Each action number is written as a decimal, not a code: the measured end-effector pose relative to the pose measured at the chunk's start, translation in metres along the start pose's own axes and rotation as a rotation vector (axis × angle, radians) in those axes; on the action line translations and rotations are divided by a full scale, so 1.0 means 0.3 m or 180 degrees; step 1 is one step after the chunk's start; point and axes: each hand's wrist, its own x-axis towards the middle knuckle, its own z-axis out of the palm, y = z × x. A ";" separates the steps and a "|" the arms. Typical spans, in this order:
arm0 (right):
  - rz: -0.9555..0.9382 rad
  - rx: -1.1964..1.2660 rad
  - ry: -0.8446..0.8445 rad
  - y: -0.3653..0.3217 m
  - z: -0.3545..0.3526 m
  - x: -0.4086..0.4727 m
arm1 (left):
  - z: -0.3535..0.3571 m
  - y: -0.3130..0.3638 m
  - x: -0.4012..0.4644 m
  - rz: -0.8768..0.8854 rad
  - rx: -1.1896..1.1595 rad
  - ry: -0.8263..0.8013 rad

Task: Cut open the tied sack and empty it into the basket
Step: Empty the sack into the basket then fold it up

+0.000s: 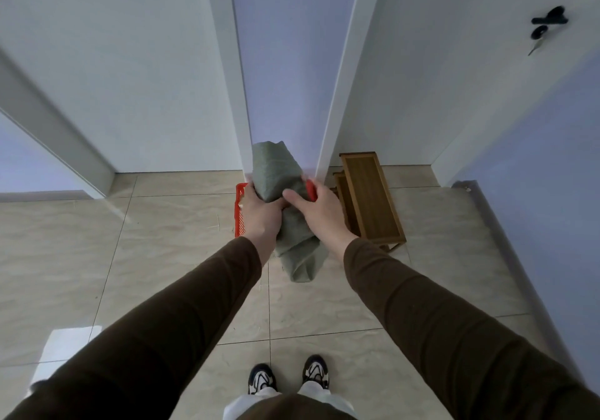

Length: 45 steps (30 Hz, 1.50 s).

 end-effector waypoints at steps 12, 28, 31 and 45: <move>0.0744 0.1443 -0.0504 -0.009 -0.051 0.013 | 0.003 -0.029 -0.002 -0.0202 -0.0698 -0.0949; 0.1388 0.2425 -0.0537 0.047 -0.059 -0.004 | -0.033 -0.037 0.032 -0.0633 -0.1199 -0.1237; 0.0864 0.0844 0.0247 0.076 -0.059 0.006 | -0.036 -0.044 0.042 -0.0523 -0.0872 -0.0702; 0.0769 0.1769 -0.0232 0.047 -0.079 -0.045 | -0.032 -0.056 0.034 -0.0418 -0.0376 -0.1163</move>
